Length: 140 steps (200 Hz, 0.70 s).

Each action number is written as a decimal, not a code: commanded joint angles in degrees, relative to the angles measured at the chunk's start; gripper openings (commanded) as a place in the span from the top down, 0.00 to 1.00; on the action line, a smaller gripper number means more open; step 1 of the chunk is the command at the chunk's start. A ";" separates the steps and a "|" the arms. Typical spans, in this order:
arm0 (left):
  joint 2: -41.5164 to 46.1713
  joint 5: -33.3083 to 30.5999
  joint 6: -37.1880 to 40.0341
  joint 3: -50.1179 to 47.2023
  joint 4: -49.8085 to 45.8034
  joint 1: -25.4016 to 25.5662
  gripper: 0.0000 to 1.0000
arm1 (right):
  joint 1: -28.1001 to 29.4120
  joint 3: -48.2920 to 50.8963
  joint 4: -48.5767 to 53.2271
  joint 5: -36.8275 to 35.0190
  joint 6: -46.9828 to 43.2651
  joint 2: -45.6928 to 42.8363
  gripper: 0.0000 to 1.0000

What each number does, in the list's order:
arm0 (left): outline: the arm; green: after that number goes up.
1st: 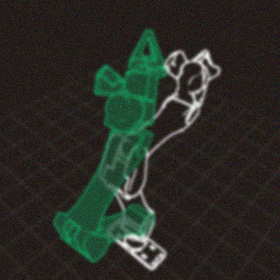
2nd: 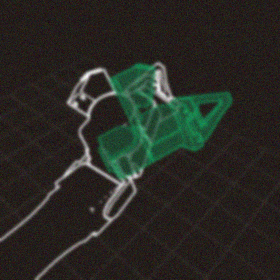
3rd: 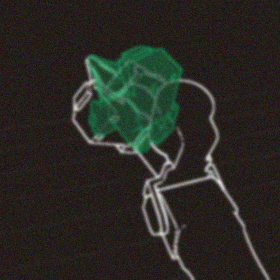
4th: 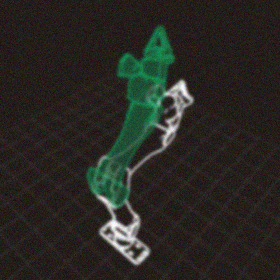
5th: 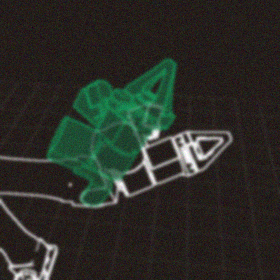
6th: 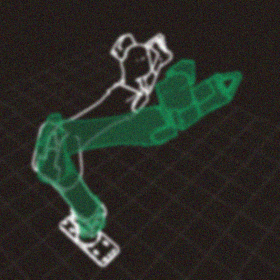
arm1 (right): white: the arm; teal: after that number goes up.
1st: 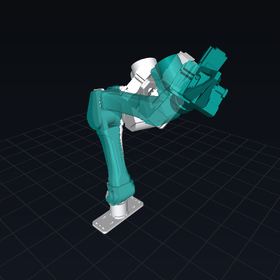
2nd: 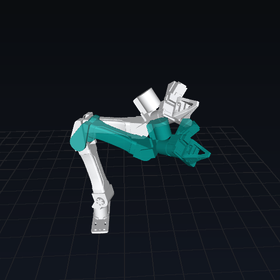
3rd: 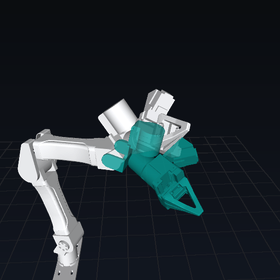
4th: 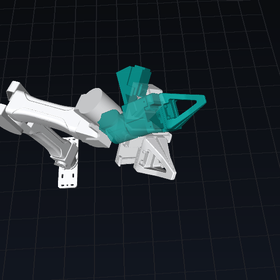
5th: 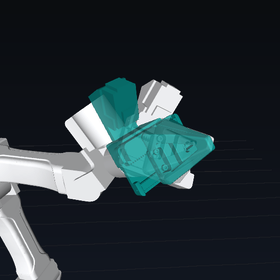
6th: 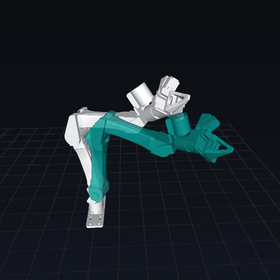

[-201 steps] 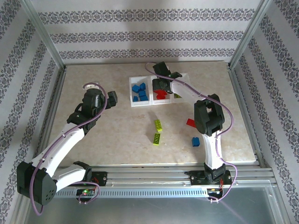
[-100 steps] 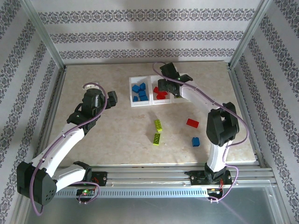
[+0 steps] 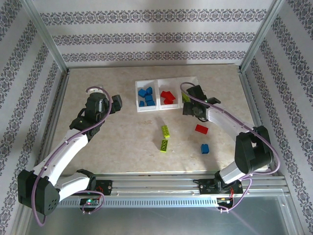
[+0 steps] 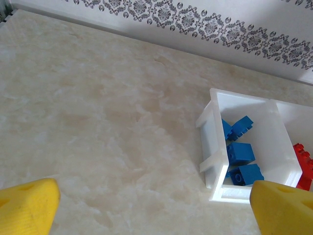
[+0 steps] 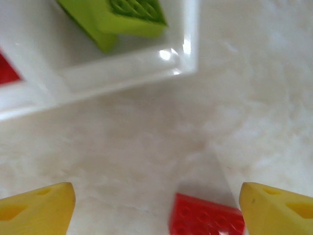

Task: Sort the legos into containers by color
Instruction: Pick up the lego from the middle-right of the table.

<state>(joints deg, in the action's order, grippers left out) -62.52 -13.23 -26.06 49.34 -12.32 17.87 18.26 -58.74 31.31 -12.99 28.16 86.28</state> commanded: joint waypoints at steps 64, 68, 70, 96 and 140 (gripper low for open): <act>-1.02 2.16 -1.63 -0.12 3.03 -0.99 0.00 | -9.91 9.44 -3.24 13.36 -1.24 -2.02 0.08; -0.96 2.23 -1.67 -0.25 2.93 -0.98 0.00 | -9.99 9.29 -3.39 13.60 -1.35 -1.58 0.08; -0.96 2.20 -1.63 -0.24 2.98 -0.95 0.00 | -10.00 9.22 -3.43 13.72 -1.44 -1.38 0.08; -0.91 2.25 -1.55 -0.36 2.62 -0.92 0.00 | -10.44 7.24 -3.79 14.56 -2.97 1.86 0.07; -0.24 1.73 -1.29 -0.56 1.87 -1.06 0.00 | -10.88 3.70 -4.59 16.92 -4.76 8.36 0.07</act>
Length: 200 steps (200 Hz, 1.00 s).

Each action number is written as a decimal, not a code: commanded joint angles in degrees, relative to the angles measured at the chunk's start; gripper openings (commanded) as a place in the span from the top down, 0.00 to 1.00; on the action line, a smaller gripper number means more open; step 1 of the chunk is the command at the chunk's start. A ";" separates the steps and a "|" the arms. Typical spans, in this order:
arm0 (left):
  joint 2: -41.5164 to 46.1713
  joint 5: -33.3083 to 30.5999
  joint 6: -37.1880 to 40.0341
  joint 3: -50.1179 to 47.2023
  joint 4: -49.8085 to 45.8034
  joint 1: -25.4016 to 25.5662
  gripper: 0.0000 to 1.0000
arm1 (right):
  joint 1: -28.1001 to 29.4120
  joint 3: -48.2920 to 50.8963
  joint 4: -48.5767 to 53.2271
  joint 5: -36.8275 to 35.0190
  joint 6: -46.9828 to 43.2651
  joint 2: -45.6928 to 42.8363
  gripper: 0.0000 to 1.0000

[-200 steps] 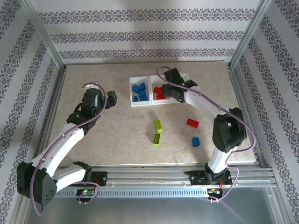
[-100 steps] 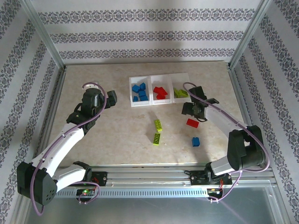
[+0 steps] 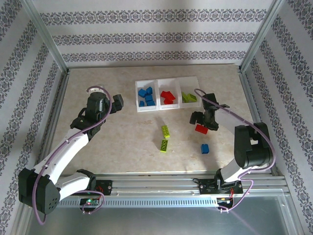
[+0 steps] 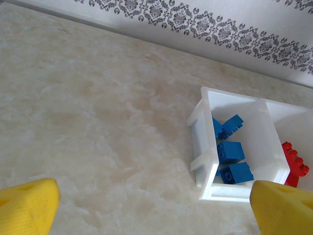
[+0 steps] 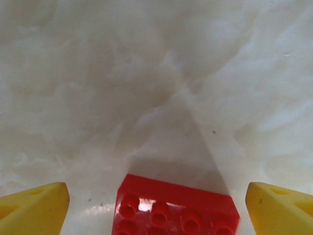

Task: Sort the legos into containers by color
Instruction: Pick up the lego from the middle-right of the table.

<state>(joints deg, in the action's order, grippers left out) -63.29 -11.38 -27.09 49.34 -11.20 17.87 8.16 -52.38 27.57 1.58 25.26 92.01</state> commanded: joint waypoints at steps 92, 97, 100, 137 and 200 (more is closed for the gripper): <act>0.96 -0.90 -0.19 -1.37 0.68 -1.08 0.00 | -0.61 1.18 -0.68 6.83 0.58 1.16 0.13; 0.89 -0.84 -0.17 -1.44 0.74 -1.09 0.00 | -0.48 1.67 -0.68 6.85 0.82 0.73 0.13; 0.90 -0.84 -0.19 -1.40 0.81 -1.13 0.01 | -0.45 1.93 -0.68 6.85 0.99 0.50 0.13; 0.45 -0.51 -0.24 -1.29 1.16 -1.15 0.00 | 0.99 4.33 -0.02 6.44 2.69 -3.20 0.18; -0.20 0.21 -0.64 -1.62 1.91 -1.12 0.00 | 5.33 5.89 1.96 1.12 4.51 -4.89 0.23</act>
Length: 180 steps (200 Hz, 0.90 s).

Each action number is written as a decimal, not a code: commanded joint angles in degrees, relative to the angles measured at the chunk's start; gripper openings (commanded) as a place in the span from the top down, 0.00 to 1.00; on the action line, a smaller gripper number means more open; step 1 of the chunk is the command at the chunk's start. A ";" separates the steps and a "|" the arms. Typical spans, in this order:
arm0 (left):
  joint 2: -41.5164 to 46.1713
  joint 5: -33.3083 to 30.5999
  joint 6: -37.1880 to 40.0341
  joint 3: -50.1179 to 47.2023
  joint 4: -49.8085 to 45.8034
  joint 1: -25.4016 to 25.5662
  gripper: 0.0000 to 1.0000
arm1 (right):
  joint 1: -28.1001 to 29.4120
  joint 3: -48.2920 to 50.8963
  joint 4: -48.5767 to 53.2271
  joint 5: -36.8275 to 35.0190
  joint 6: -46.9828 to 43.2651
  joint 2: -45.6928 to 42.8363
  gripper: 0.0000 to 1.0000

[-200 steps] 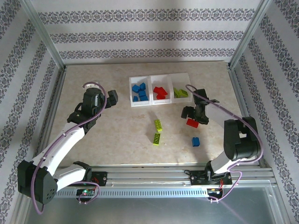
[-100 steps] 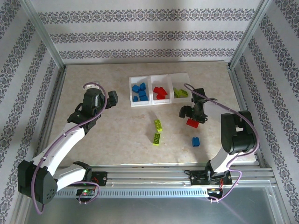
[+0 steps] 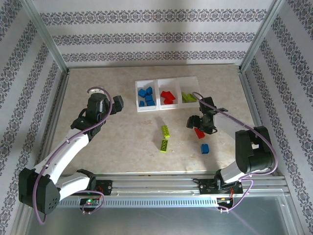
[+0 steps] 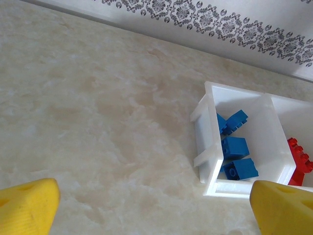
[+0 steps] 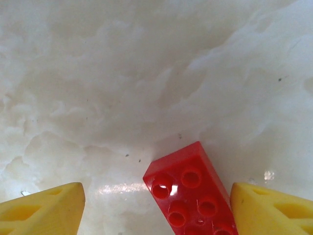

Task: Sort the legos into containers by color
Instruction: Pick up the lego from the middle-right of the table.

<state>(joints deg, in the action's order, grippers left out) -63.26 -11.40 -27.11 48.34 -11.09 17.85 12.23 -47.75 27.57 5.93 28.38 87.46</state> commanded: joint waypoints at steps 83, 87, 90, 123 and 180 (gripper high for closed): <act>-0.39 3.22 -1.34 -2.30 0.66 -1.08 0.00 | 5.32 -1.62 3.74 -6.28 1.38 4.24 0.42; -0.50 3.37 -1.36 -2.46 0.62 -1.06 0.00 | 5.47 -1.79 3.72 -6.13 1.37 4.41 0.44; -0.47 3.46 -1.36 -2.58 0.57 -1.07 0.00 | 5.58 -1.94 3.72 -6.10 1.34 4.58 0.46; -0.30 3.36 -1.36 -2.96 0.19 -1.07 0.00 | 7.21 -3.97 3.89 -6.41 1.41 6.24 0.61; -0.46 3.64 -1.46 -3.15 0.46 -1.10 0.00 | 11.06 -10.98 5.15 -8.15 1.57 8.53 0.71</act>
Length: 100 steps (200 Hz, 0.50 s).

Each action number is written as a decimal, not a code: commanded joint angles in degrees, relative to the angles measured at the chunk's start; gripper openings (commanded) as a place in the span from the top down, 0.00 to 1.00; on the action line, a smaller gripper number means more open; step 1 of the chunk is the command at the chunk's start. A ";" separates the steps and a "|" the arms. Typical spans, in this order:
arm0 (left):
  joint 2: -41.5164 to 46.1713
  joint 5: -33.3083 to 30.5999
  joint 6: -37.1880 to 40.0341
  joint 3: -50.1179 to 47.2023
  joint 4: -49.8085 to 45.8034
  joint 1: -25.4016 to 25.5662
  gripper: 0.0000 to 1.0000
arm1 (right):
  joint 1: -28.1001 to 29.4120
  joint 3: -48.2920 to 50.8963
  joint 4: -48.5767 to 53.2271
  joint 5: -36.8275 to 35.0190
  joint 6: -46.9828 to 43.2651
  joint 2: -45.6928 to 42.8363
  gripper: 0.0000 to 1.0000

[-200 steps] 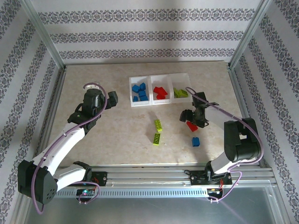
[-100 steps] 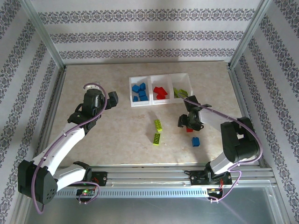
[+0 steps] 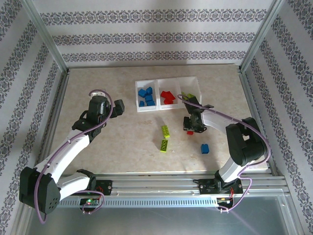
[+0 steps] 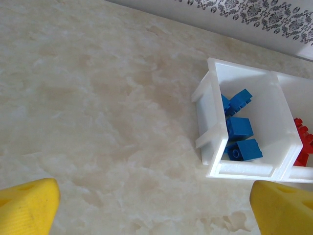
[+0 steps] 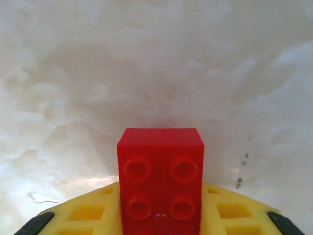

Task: Sort the legos into containers by color
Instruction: Pick up the lego from the middle-right of the table.

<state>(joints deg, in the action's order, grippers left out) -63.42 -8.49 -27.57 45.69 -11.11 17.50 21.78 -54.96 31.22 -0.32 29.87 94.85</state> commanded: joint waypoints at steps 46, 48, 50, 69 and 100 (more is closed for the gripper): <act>-0.13 1.10 -0.82 -0.69 -0.04 -0.71 0.00 | 5.20 -13.00 2.94 -4.32 -1.27 2.79 0.73; -0.15 1.08 -0.84 -0.69 -0.07 -0.71 0.00 | 5.33 -13.51 3.00 -4.53 -1.45 2.88 0.73; -0.13 1.10 -0.89 -0.69 -0.05 -0.71 0.00 | 5.50 -14.01 3.09 -4.70 -1.65 3.00 0.73; -0.18 1.19 -0.87 -0.64 -0.06 -0.76 0.00 | 6.58 -19.02 3.41 -6.14 -3.15 4.21 0.73; -0.32 1.44 -0.82 -0.34 -0.05 -0.78 0.00 | 6.92 -26.67 2.74 -8.40 -5.50 8.16 0.73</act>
<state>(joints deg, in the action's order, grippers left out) -63.42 -7.51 -27.57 45.60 -11.11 17.50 28.38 -76.66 33.65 -5.08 27.20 99.96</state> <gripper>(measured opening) 0.995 0.288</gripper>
